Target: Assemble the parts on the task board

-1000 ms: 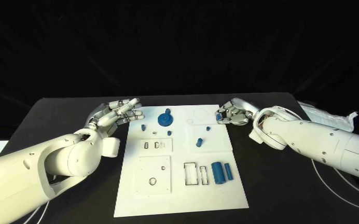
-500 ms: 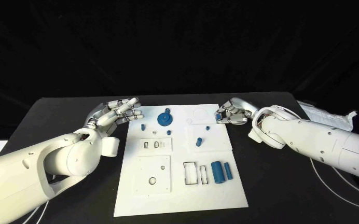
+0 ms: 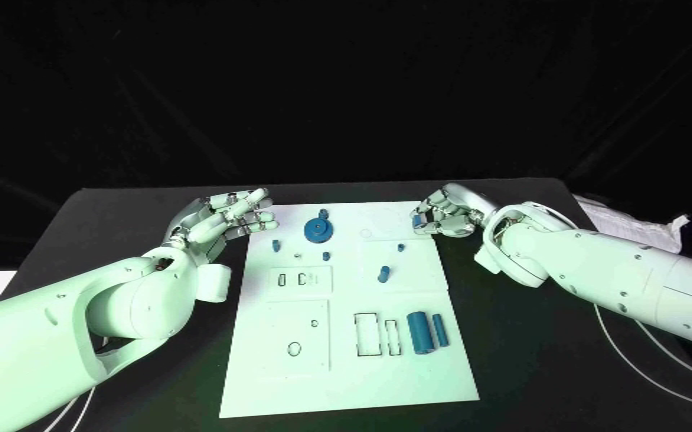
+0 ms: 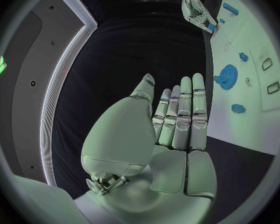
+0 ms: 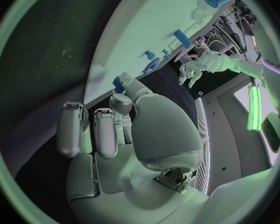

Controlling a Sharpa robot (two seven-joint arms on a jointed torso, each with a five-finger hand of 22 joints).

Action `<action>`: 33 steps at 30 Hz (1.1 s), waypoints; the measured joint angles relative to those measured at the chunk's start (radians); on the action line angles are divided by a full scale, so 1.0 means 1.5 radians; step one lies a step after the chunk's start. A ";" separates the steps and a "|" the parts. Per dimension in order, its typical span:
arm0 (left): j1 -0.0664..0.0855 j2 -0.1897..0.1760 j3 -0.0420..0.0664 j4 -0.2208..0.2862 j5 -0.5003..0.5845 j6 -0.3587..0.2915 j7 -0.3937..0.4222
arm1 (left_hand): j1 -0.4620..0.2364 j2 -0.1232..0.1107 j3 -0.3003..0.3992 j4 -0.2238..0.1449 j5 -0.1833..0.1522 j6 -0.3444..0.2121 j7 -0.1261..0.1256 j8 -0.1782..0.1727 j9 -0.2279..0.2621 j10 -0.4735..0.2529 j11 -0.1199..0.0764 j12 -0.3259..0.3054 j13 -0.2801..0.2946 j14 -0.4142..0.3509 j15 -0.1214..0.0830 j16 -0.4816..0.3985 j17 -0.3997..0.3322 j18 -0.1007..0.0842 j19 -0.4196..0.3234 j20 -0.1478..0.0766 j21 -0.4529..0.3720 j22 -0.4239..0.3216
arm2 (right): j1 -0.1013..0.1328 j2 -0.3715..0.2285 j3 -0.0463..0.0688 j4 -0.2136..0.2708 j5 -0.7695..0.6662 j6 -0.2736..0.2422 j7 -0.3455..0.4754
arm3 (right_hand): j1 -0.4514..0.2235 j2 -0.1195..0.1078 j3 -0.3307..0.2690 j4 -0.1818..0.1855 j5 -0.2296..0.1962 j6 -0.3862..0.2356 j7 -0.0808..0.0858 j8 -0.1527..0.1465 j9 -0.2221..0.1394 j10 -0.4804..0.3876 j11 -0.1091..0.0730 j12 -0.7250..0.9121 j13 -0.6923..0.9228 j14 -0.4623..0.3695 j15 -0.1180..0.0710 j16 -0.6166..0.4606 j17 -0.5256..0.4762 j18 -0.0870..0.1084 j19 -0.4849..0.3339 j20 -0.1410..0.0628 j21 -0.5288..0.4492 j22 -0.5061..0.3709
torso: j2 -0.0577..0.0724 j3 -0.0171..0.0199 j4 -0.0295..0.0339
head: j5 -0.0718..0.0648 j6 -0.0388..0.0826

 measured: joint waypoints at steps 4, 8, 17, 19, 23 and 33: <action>0.000 0.001 0.000 0.000 0.000 0.000 0.000 | 0.000 0.000 0.000 0.000 0.000 0.000 0.000 0.000 0.000 0.000 0.000 0.000 0.000 0.000 0.000 0.000 0.000 0.000 0.000 0.000 0.000 0.000 | 0.011 -0.005 0.001 0.030 0.001 -0.012 -0.018 | -0.003 0.005 0.000 0.000 -0.001 0.000 0.000 0.000 0.000 0.000 0.000 0.000 0.000 0.000 0.000 0.000 0.000 0.000 0.000 0.000 0.000 0.000 | -0.001 -0.0005 -0.0002 | 0.000 0.001; 0.000 0.003 0.000 0.000 0.000 0.000 0.000 | 0.000 0.000 0.001 -0.001 0.000 0.000 0.000 0.000 0.000 0.000 0.000 0.000 0.000 0.000 0.000 0.000 0.000 0.000 0.000 0.000 0.000 0.000 | 0.020 -0.004 0.002 0.075 -0.003 -0.022 -0.051 | -0.001 0.008 0.004 -0.004 -0.003 0.000 0.000 -0.001 0.000 0.000 0.000 -0.010 -0.009 0.000 0.000 0.000 0.000 0.000 -0.003 -0.003 0.000 -0.007 | -0.003 -0.0013 -0.0004 | 0.002 0.002; 0.000 0.008 0.000 0.001 0.001 0.000 0.000 | 0.003 0.003 0.002 -0.002 0.000 0.000 0.000 0.000 0.000 0.000 0.000 0.000 0.000 0.000 0.000 0.000 0.001 0.000 0.000 0.000 0.000 0.000 | 0.016 0.051 0.000 0.157 -0.060 -0.030 -0.162 | -0.002 0.013 0.022 -0.010 -0.025 0.000 0.000 -0.005 0.000 -0.017 0.002 -0.054 -0.043 0.000 0.000 -0.012 0.000 0.000 -0.011 -0.006 -0.003 -0.025 | -0.010 -0.0049 0.0013 | 0.017 -0.002; 0.000 0.009 0.000 0.001 0.001 0.000 0.000 | 0.003 0.003 0.002 -0.002 0.000 0.000 0.000 0.000 0.000 0.000 0.000 0.000 0.000 0.000 0.000 0.000 0.001 0.000 0.000 0.000 0.000 0.000 | 0.011 0.067 -0.001 0.168 -0.080 -0.030 -0.186 | -0.003 0.013 0.023 -0.011 -0.026 0.000 0.000 -0.007 0.000 -0.017 0.002 -0.055 -0.043 0.000 0.000 -0.012 0.000 0.000 -0.011 -0.006 -0.003 -0.026 | -0.012 -0.0061 0.0022 | 0.022 -0.005; 0.000 0.010 0.000 0.003 0.002 -0.001 0.000 | 0.003 0.003 0.000 -0.004 0.000 0.000 0.000 0.000 0.000 0.000 0.000 0.000 0.000 0.000 0.000 0.000 0.001 0.000 0.000 0.000 0.000 0.000 | 0.001 0.095 -0.005 0.178 -0.120 -0.030 -0.221 | -0.003 0.013 0.023 -0.011 -0.026 0.000 0.000 -0.009 0.000 -0.017 0.002 -0.055 -0.043 0.000 0.000 -0.012 0.000 0.000 -0.011 -0.006 -0.003 -0.026 | -0.013 -0.0081 0.0035 | 0.036 -0.007; 0.000 0.011 0.000 0.016 0.002 -0.004 -0.002 | 0.003 0.003 0.000 -0.004 0.000 0.000 0.000 0.000 0.000 0.000 0.000 0.000 0.000 0.000 0.000 0.000 0.001 0.000 0.000 0.000 0.000 0.000 | -0.027 0.155 -0.014 0.171 -0.195 -0.023 -0.261 | -0.006 0.016 0.023 -0.011 -0.028 0.000 0.000 -0.011 0.000 -0.017 0.002 -0.055 -0.043 0.000 0.000 -0.015 0.000 0.000 -0.014 -0.003 -0.006 -0.030 | -0.014 -0.0089 0.0040 | 0.050 -0.012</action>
